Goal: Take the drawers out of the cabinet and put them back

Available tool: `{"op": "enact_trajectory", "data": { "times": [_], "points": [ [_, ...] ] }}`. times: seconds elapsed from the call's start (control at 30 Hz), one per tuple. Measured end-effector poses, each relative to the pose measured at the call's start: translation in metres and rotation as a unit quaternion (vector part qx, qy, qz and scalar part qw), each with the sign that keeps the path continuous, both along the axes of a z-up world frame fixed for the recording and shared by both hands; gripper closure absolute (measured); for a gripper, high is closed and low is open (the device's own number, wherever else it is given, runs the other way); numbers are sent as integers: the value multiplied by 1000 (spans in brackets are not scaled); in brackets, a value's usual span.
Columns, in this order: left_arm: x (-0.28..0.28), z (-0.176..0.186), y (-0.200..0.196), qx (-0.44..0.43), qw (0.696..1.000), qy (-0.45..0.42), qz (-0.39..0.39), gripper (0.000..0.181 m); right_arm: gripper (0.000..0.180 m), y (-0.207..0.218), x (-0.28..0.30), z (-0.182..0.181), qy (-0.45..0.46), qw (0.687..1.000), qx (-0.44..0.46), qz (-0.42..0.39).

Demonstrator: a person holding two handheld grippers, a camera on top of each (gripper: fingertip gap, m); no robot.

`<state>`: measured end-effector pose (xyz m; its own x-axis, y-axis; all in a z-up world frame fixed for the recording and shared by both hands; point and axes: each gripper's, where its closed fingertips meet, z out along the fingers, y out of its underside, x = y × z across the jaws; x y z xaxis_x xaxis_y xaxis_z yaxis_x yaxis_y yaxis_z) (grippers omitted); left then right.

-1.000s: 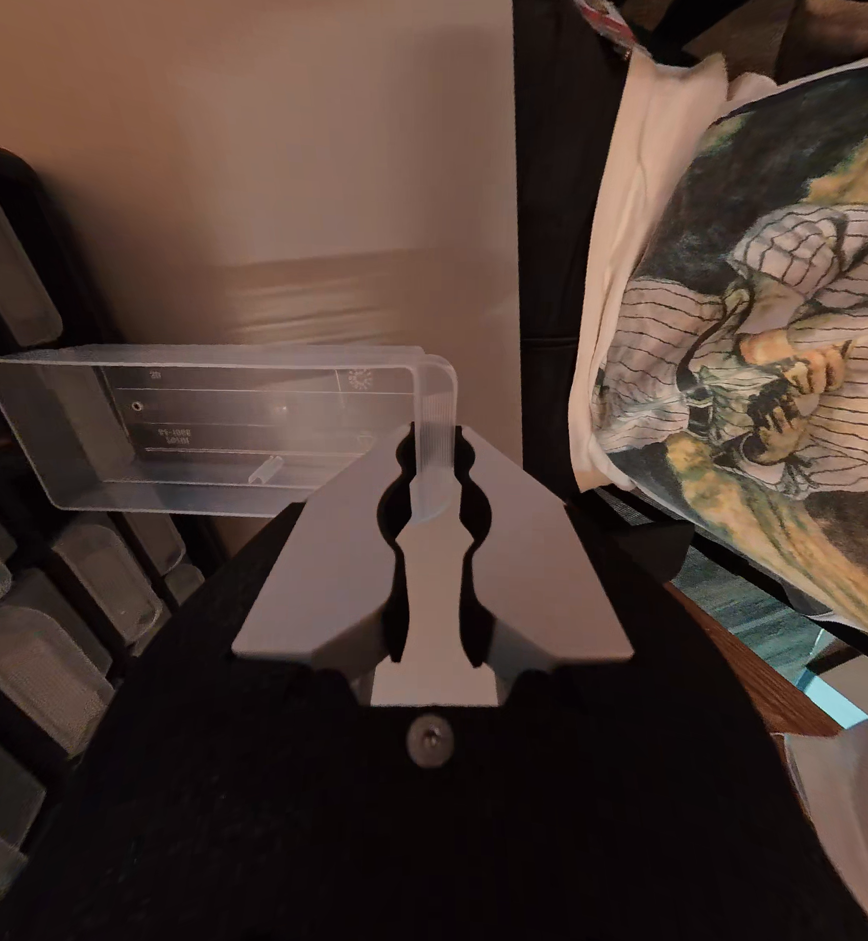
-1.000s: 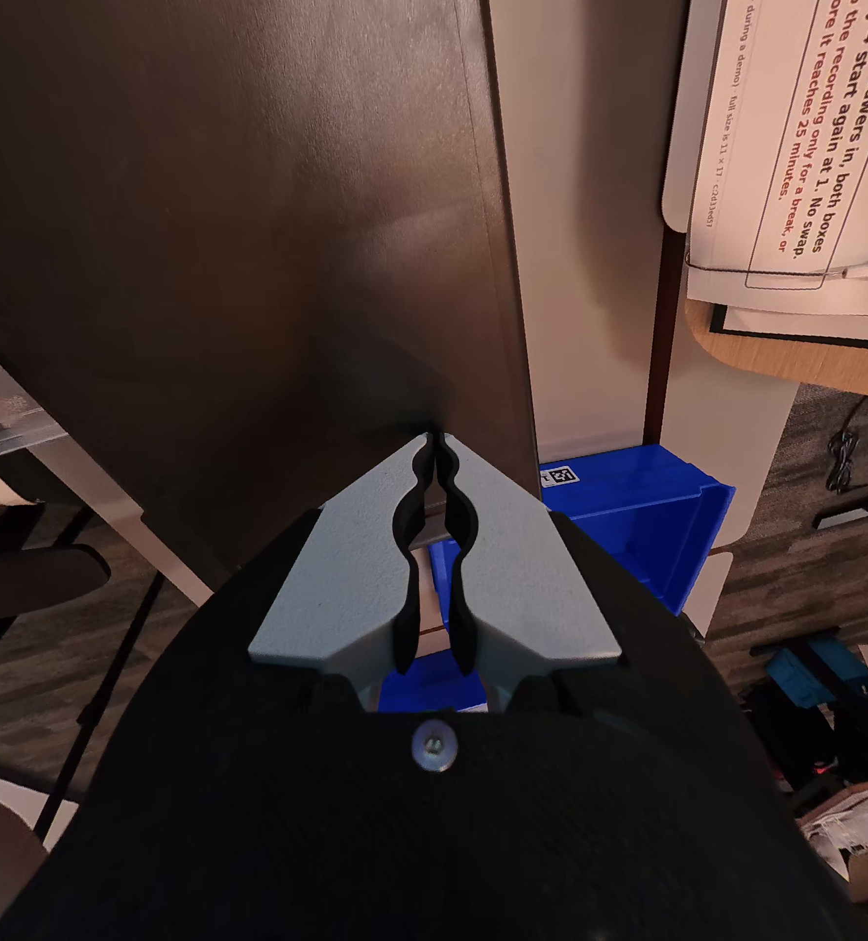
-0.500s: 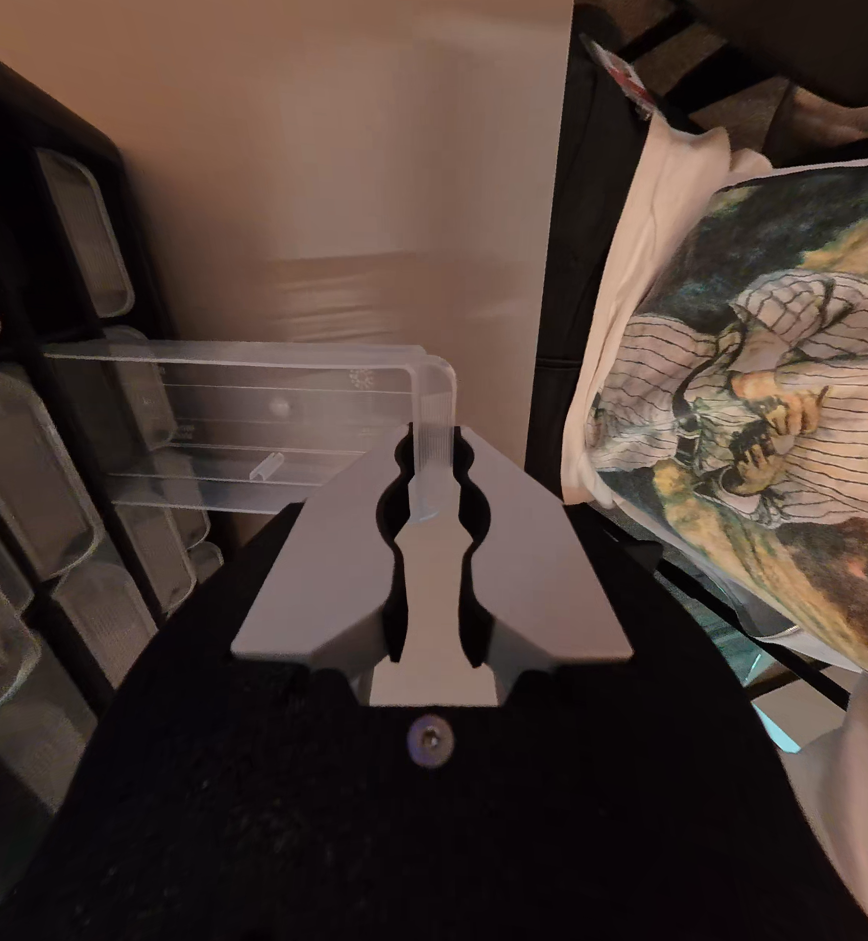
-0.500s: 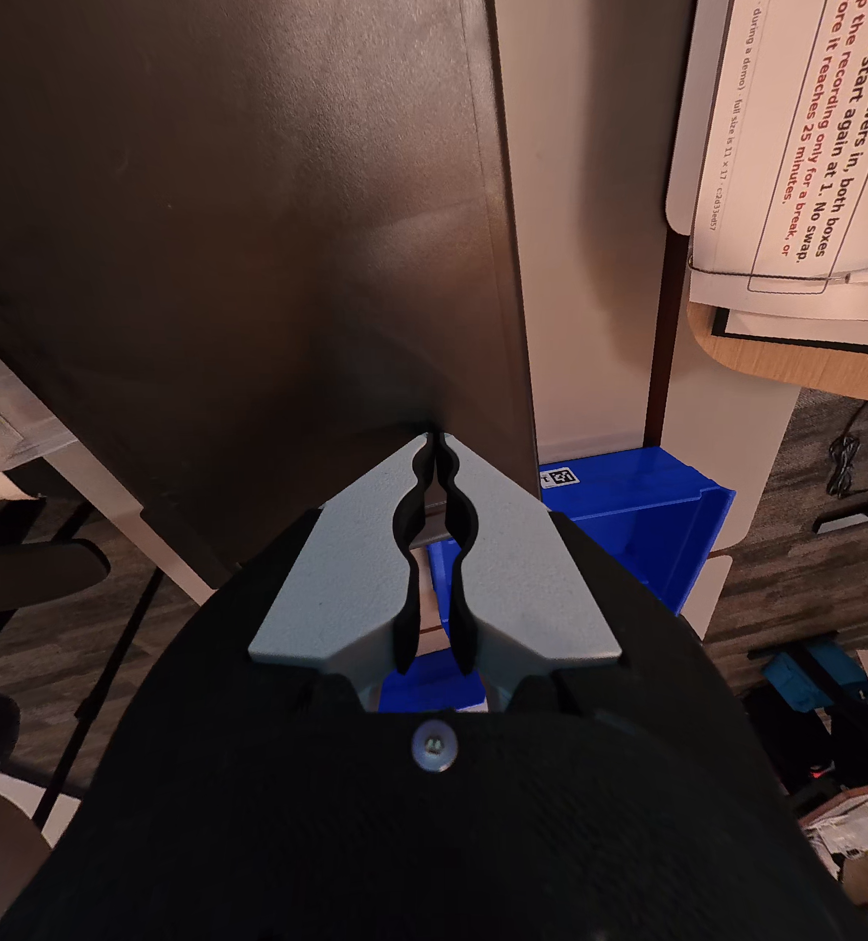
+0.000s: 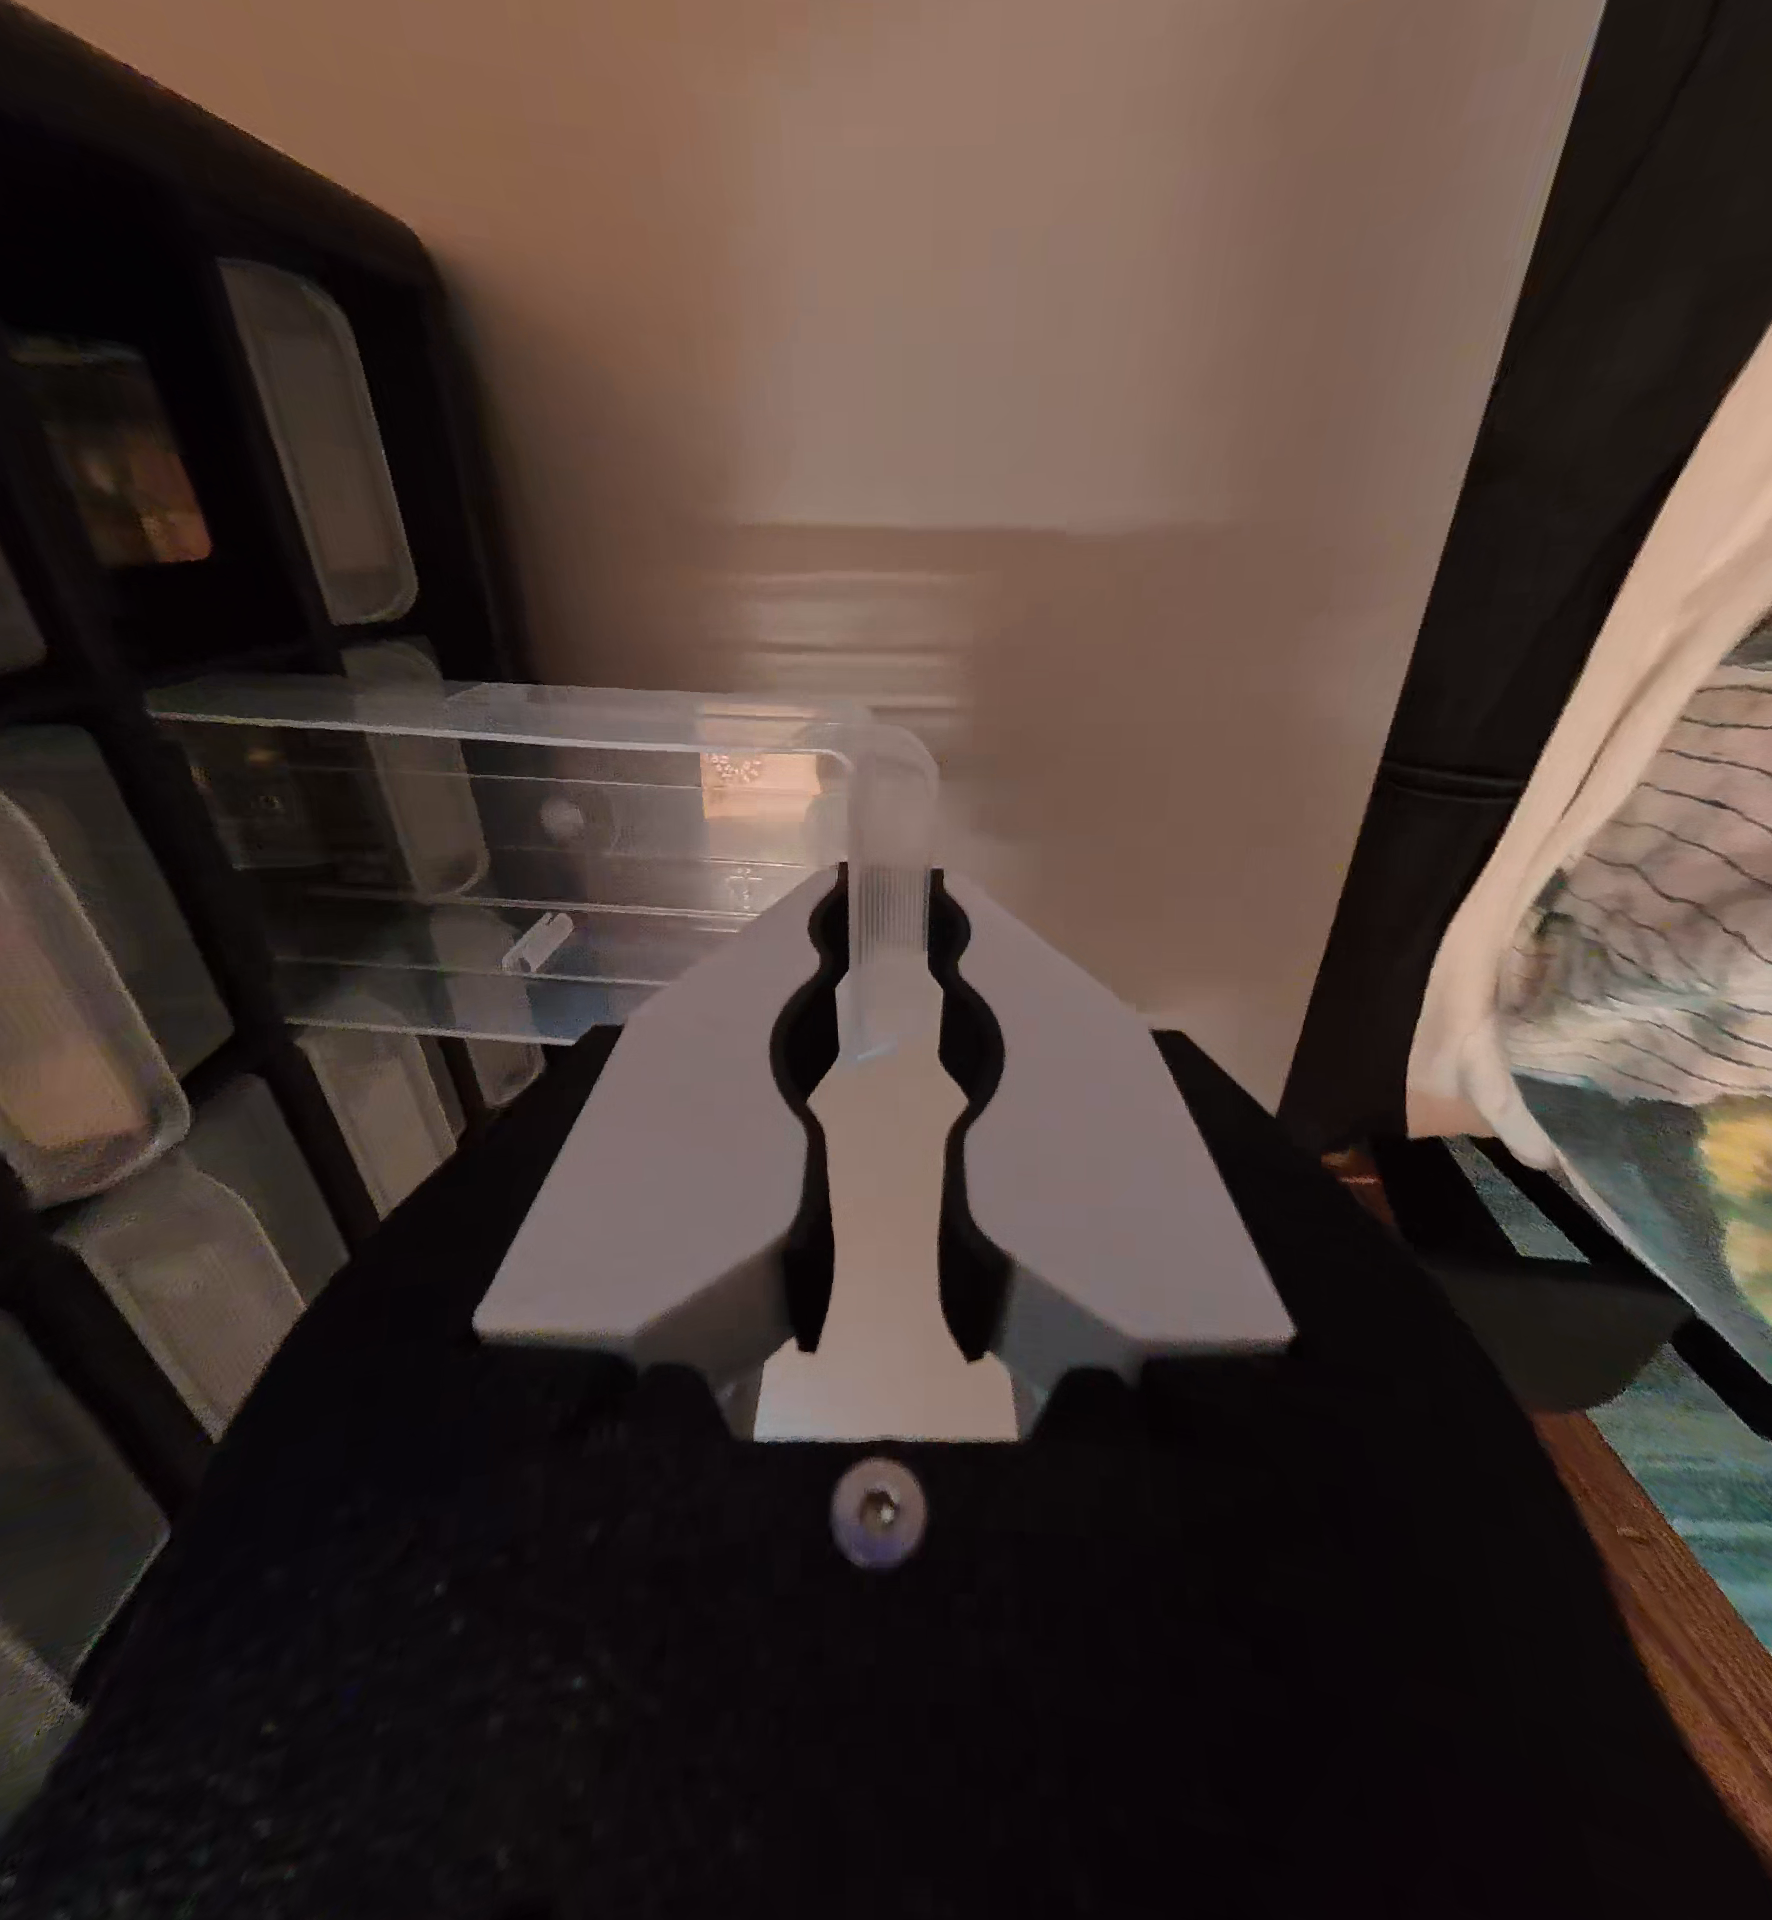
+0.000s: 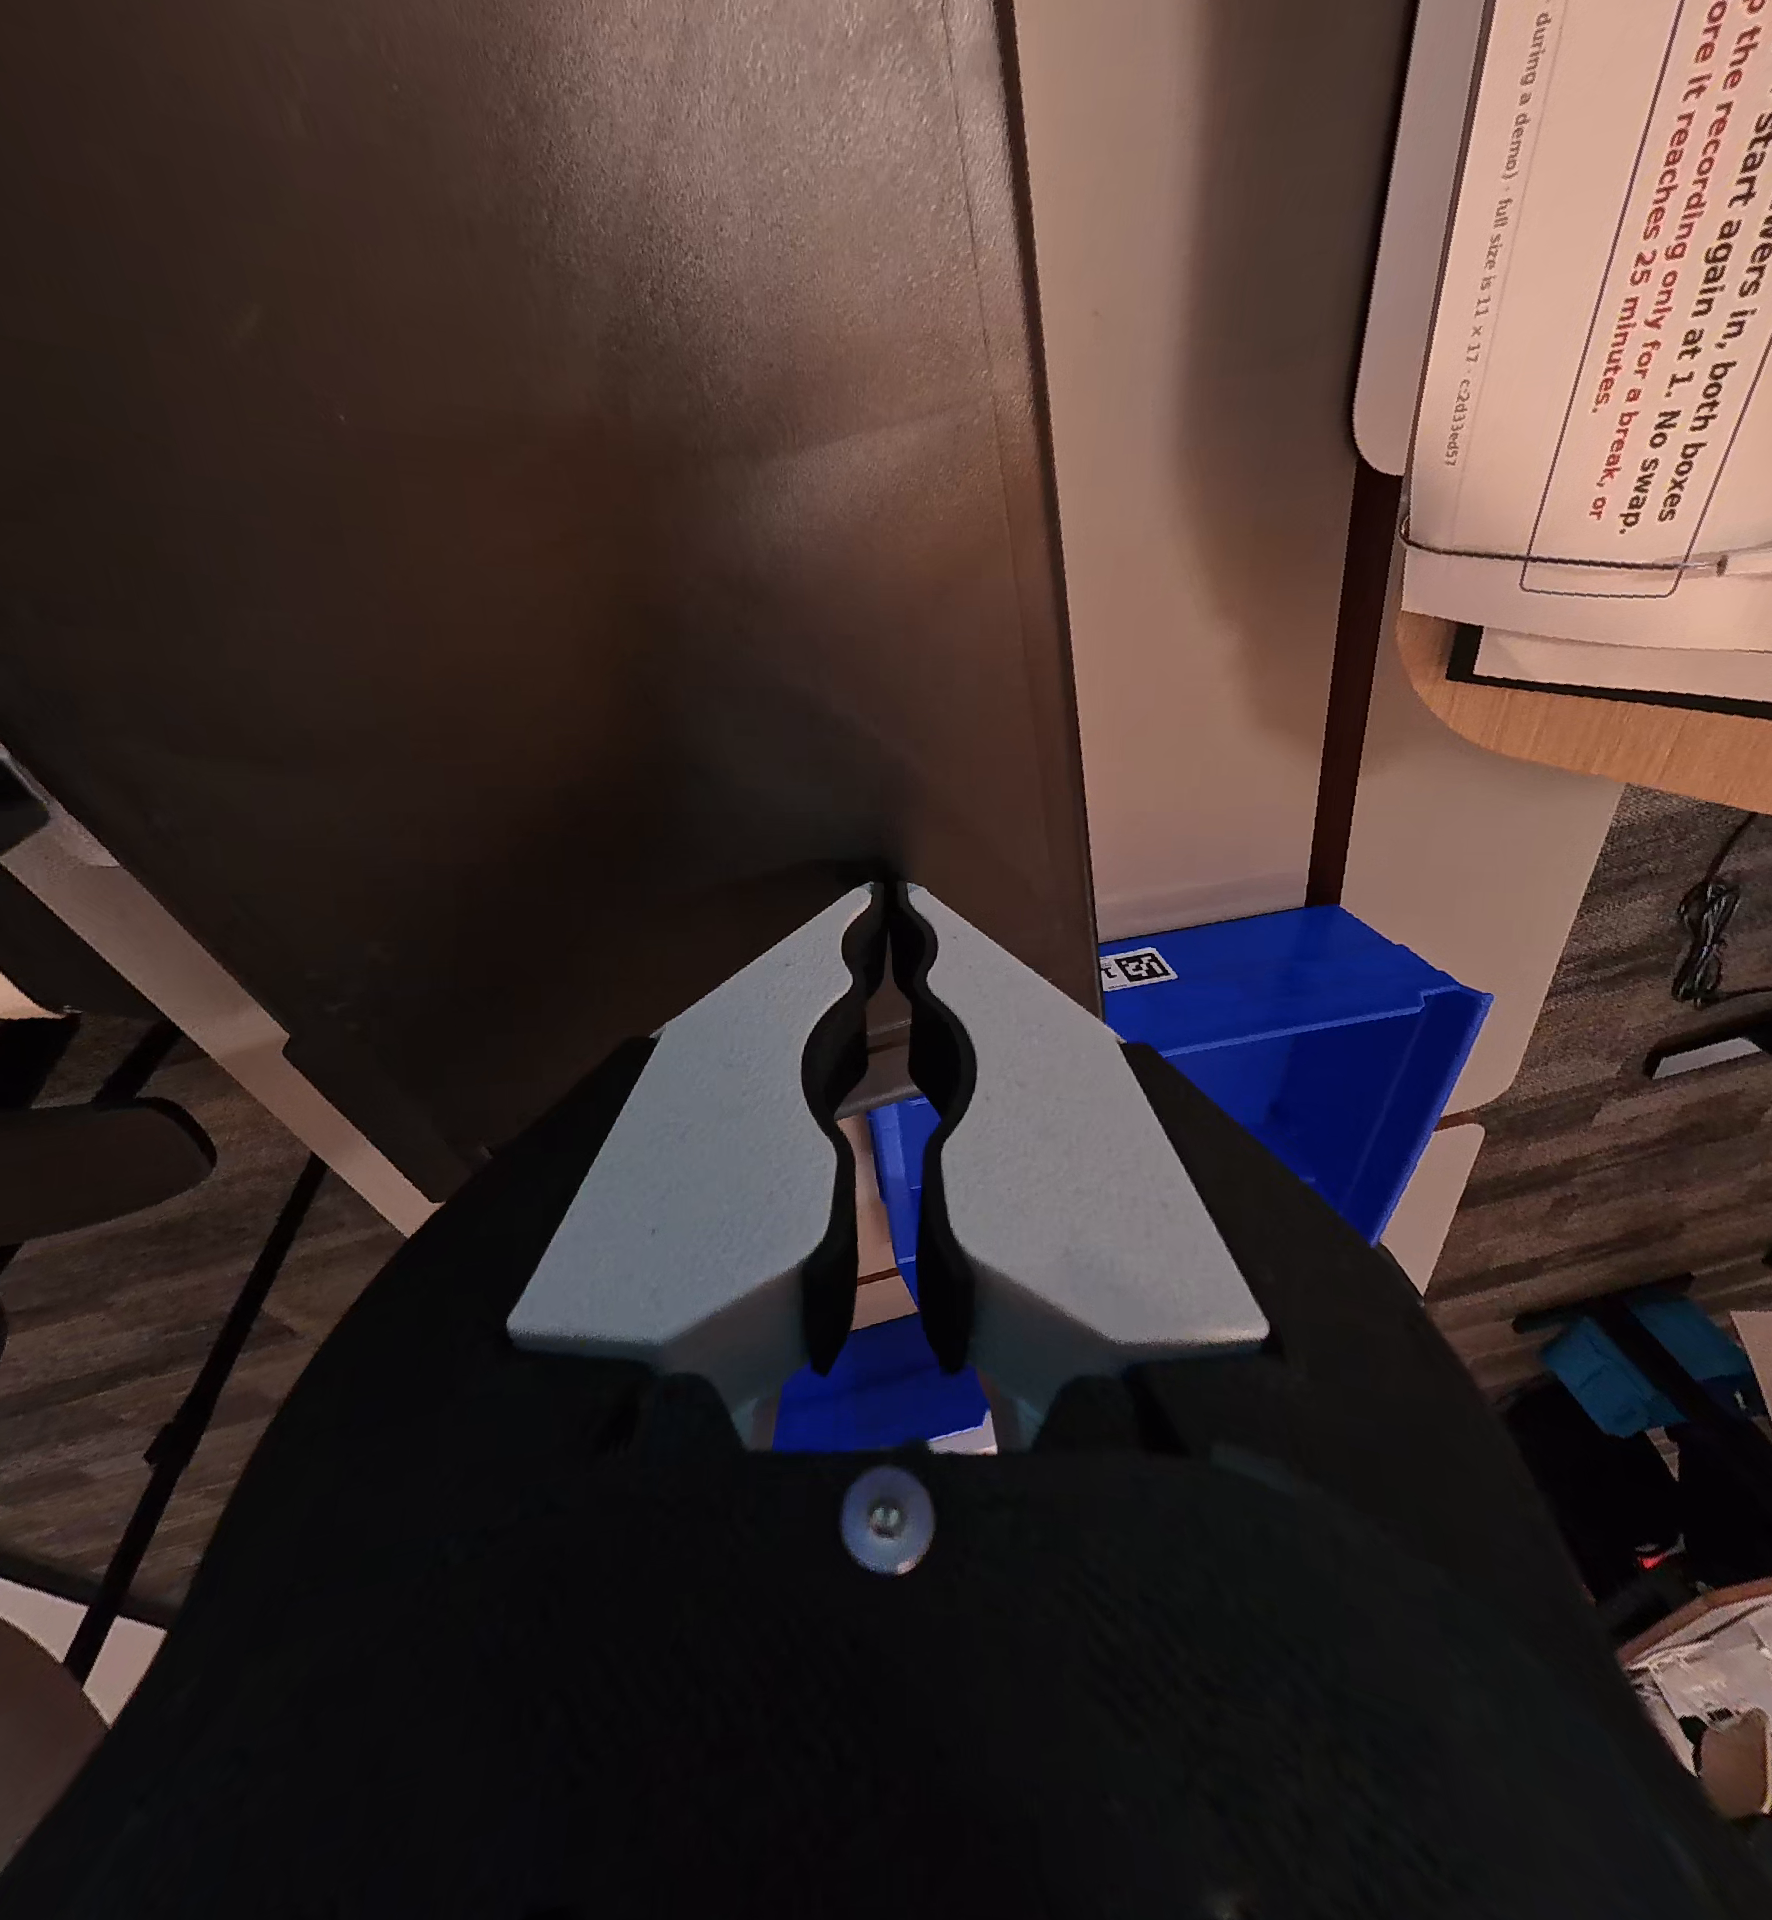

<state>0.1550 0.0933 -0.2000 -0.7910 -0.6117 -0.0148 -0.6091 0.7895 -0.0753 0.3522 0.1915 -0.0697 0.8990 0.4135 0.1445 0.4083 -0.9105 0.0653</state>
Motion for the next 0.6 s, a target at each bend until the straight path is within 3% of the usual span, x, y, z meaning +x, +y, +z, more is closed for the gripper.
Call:
{"op": "enact_trajectory", "data": {
  "times": [0.3, 0.6],
  "points": [
    [37, -11, 25, 36, 997, -60, 15, 170, 180, 0, 0, 0, -18, 1000, -12, 0],
    [66, -8, 39, 65, 981, -181, 24, 167, 180, 0, 0, 0, -19, 1000, -18, -2]
  ]
}}
